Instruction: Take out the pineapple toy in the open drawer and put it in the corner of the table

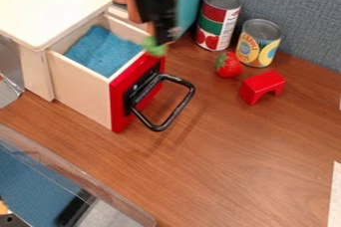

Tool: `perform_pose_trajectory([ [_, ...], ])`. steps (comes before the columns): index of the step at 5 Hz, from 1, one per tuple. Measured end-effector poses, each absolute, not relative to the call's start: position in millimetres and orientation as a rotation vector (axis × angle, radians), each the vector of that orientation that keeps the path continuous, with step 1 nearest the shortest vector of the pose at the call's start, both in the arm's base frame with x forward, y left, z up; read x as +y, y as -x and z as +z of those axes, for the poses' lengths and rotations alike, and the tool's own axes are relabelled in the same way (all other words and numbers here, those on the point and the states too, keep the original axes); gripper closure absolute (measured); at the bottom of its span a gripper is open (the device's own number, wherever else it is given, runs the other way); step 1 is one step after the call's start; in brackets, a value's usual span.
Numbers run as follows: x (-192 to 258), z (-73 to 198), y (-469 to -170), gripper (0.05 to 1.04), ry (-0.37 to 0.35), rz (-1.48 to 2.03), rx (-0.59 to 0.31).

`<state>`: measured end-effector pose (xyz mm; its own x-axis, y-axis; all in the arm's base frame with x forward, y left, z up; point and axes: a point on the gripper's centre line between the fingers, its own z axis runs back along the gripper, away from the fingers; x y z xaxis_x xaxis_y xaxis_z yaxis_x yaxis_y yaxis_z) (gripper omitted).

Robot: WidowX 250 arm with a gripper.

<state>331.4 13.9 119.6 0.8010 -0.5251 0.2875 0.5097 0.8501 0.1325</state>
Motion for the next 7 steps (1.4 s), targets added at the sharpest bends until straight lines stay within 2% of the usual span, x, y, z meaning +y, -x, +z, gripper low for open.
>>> perform_pose_trajectory([
  [2,-45,76,-378,0.362,0.101,-0.644,-0.309],
  [3,-52,54,-390,0.362,0.142,-0.642,-0.292],
  [4,-51,41,-395,0.317,0.144,-0.648,-0.279],
  [5,-47,40,-393,0.088,0.122,-0.640,-0.256],
  [6,-46,44,-391,0.078,0.108,-0.628,-0.240],
  [7,-54,88,-389,0.083,0.069,-0.622,-0.332],
])
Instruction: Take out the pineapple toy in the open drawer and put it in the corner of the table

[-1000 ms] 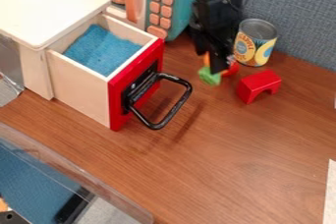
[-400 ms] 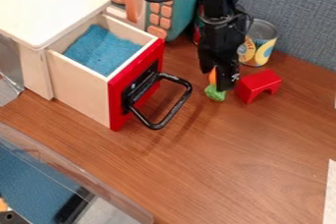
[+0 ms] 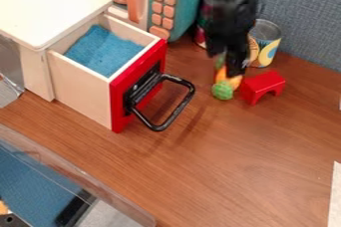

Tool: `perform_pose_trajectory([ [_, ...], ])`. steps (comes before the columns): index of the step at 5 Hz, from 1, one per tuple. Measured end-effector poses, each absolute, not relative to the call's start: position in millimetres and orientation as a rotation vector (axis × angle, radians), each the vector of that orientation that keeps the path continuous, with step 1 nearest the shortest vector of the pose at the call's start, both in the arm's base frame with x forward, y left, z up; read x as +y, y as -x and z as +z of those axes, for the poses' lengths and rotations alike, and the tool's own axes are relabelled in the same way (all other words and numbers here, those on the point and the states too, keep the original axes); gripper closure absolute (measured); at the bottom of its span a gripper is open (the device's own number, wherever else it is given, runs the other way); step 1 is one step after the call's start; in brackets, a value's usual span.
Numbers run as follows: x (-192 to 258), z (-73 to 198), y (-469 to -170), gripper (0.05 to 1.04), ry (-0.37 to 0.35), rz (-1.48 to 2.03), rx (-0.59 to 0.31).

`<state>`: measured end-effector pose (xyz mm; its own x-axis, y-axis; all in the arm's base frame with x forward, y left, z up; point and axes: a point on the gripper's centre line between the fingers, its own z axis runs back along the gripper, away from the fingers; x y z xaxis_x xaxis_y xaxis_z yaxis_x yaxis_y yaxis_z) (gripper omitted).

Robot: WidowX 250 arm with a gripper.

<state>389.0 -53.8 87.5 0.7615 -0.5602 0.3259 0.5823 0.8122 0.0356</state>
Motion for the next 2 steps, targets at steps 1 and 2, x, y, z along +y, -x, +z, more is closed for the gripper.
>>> perform_pose_trajectory([
  [1,-56,113,-374,0.083,0.043,-0.580,-0.390],
  [2,-66,145,-353,0.083,0.004,-0.509,-0.410],
])
